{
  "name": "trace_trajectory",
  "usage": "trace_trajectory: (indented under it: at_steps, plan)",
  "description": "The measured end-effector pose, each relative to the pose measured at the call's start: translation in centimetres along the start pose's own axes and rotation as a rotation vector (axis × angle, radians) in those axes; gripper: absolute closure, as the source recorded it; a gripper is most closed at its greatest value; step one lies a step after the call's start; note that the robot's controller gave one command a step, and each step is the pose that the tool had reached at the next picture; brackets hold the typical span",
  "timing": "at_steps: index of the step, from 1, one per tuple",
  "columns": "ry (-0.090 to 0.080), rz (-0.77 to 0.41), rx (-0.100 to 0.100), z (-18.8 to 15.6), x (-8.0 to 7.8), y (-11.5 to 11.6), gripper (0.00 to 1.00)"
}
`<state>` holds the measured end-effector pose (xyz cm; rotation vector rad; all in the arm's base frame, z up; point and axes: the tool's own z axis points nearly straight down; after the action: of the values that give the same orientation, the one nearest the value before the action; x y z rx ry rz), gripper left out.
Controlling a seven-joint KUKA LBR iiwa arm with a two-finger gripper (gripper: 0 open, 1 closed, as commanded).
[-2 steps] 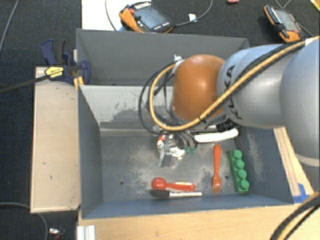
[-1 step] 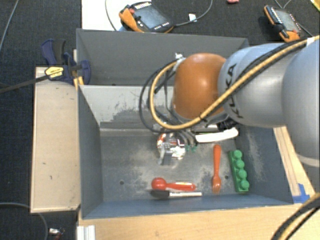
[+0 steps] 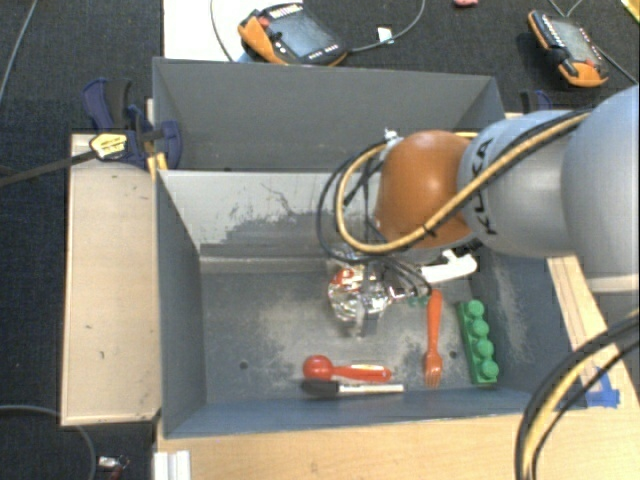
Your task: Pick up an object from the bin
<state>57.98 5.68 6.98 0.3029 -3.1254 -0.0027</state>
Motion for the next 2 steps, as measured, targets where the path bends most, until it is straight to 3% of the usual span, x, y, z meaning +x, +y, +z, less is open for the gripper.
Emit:
trace_trajectory:
  at_steps: [1, 2]
  plan:
    - [-0.004, 0.163, -0.005, -0.12, -0.02, 0.12, 0.00]
    - [-0.006, 0.004, -0.001, -0.14, -0.12, 0.09, 0.00]
